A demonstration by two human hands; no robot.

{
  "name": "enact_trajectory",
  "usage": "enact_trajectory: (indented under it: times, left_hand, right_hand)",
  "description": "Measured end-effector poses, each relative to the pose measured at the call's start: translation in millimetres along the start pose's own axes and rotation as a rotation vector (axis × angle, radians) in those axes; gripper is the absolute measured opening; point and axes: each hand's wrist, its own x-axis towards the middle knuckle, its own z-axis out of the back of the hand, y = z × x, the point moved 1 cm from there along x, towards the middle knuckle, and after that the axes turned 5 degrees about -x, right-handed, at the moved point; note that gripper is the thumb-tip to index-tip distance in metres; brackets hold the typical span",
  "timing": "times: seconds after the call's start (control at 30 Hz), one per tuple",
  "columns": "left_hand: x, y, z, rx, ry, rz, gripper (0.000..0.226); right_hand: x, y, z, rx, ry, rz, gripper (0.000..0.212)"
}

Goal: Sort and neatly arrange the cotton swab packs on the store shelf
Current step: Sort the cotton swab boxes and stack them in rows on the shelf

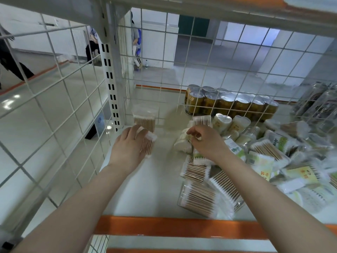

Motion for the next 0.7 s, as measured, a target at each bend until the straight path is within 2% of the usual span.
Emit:
enact_trajectory:
  times: [0.17, 0.37, 0.7]
  left_hand:
    - [7, 4, -11, 0.155, -0.114, -0.007, 0.064]
    - [21, 1, -22, 0.230, -0.240, 0.007, 0.058]
    - [44, 3, -26, 0.209, -0.241, 0.033, 0.059]
  right_hand:
    - [2, 0, -2, -0.053, 0.023, -0.003, 0.023]
    - [1, 0, -5, -0.095, 0.037, 0.025, 0.025]
    - [-1, -3, -8, -0.070, 0.016, 0.034, 0.025]
